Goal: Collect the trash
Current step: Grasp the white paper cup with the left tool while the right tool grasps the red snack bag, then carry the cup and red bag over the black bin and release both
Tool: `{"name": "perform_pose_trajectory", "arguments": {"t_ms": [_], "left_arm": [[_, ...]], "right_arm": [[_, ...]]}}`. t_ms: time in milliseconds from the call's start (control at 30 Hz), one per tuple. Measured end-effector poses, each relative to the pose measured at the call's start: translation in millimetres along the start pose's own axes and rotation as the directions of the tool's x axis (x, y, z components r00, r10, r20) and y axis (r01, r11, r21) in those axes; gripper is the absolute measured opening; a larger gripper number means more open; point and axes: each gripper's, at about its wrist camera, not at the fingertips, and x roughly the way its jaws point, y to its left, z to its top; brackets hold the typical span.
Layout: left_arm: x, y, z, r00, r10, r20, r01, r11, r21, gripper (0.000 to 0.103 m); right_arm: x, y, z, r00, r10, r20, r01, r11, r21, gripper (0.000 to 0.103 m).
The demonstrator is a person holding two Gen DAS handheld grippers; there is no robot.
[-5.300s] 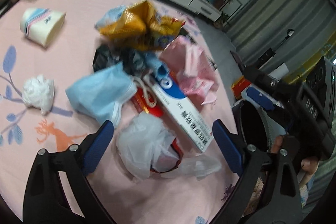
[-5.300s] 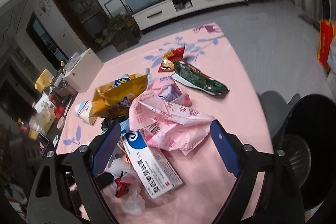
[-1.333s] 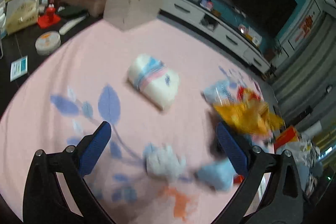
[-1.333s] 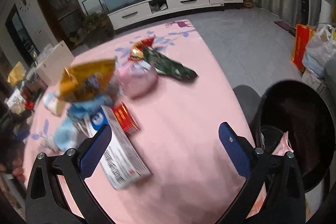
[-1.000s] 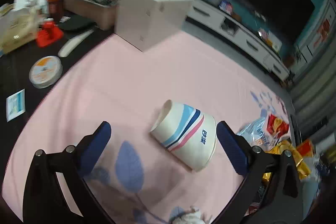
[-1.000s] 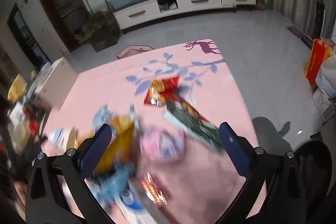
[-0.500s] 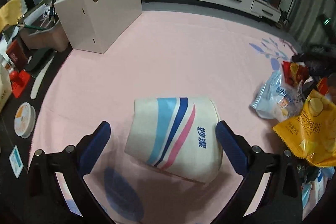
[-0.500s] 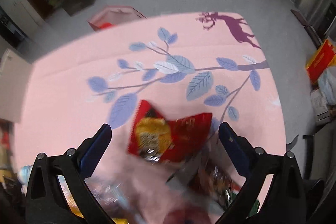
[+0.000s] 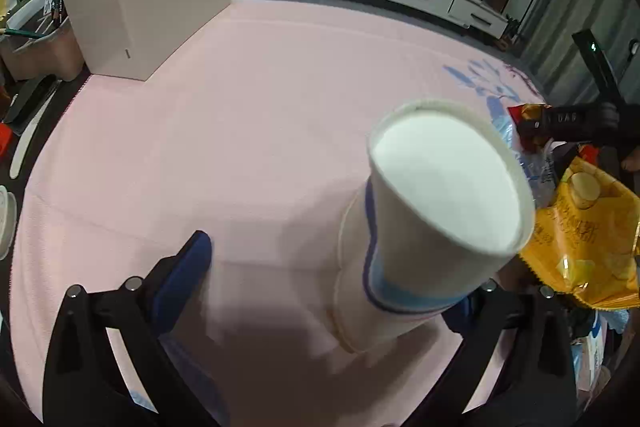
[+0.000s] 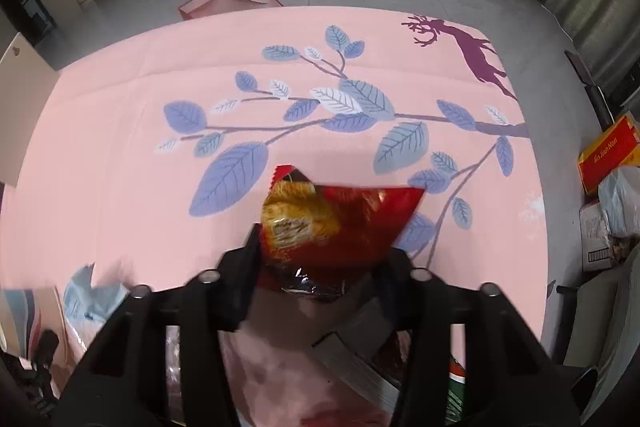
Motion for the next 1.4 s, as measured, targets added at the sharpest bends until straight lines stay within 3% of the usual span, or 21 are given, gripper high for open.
{"name": "perform_pose_trajectory", "arguments": {"t_ms": [67,100,133,167,367,533,667,800,867,1000,1067,1200,1300,1400], "left_arm": [[-2.7,-2.3,-0.1,1.000,-0.009,0.012,0.009,1.000,0.008,0.059],[-4.0,-2.5,0.1,1.000,-0.028,0.013,0.028,1.000,0.002,0.051],[-4.6,-1.8,-0.6,0.997,-0.073,0.007,0.073,0.997,-0.013,0.036],[-4.9,-1.4,-1.0,0.994,-0.108,-0.003,0.107,0.994,-0.027,0.032],[-35.3,-16.1,-7.9,0.992,-0.123,0.033,0.125,0.991,-0.056,0.031],[-94.7,-41.4,-22.3,0.980,-0.141,0.138,0.148,0.988,-0.046,0.032],[-130.3,-70.1,-47.1,0.975,-0.135,0.178,0.138,0.990,-0.007,0.032],[-157.2,-84.9,-87.9,0.967,-0.130,0.219,0.134,0.991,-0.007,0.032],[-165.6,-94.5,-111.3,0.965,-0.125,0.233,0.131,0.991,-0.010,0.032],[-172.0,-101.2,-157.6,0.951,-0.203,0.235,0.230,0.969,-0.095,0.032],[-170.4,-112.5,-170.7,0.956,-0.189,0.223,0.214,0.973,-0.091,0.032],[-170.7,-130.7,-185.9,0.956,-0.227,0.184,0.245,0.966,-0.087,0.032],[-182.3,-144.3,-188.4,0.968,-0.188,0.167,0.202,0.977,-0.071,0.032],[-218.8,-159.7,-189.7,0.951,-0.215,0.220,0.227,0.973,-0.033,0.033]], "right_arm": [[-6.9,-4.6,-4.7,1.000,0.012,0.010,-0.012,1.000,0.009,0.039],[-9.4,-6.8,-6.3,1.000,0.015,0.016,-0.015,1.000,0.013,0.038],[-15.3,-10.2,-9.4,1.000,0.016,0.024,-0.017,1.000,0.020,0.037],[-19.6,-12.6,-12.1,0.999,0.019,0.031,-0.020,0.999,0.025,0.036],[-80.1,-24.5,-32.7,0.988,0.069,0.139,-0.076,0.996,0.040,0.034],[-143.3,-38.2,-69.5,0.949,0.172,0.265,-0.193,0.980,0.054,0.034],[-182.5,-53.3,-132.3,0.887,0.292,0.357,-0.332,0.942,0.055,0.034],[-195.9,-61.9,-205.5,0.858,0.308,0.411,-0.361,0.931,0.054,0.034],[-192.0,-66.3,-244.3,0.856,0.309,0.413,-0.363,0.930,0.057,0.034],[-187.1,-76.7,-290.5,0.866,0.254,0.432,-0.323,0.942,0.094,0.034],[-187.7,-81.9,-300.1,0.870,0.229,0.436,-0.302,0.947,0.106,0.034],[-197.4,-94.0,-310.4,0.853,0.244,0.461,-0.329,0.938,0.111,0.035],[-206.7,-95.5,-317.7,0.845,0.219,0.488,-0.307,0.946,0.107,0.036],[-219.3,-99.2,-323.6,0.823,0.260,0.504,-0.349,0.933,0.088,0.036]]}}
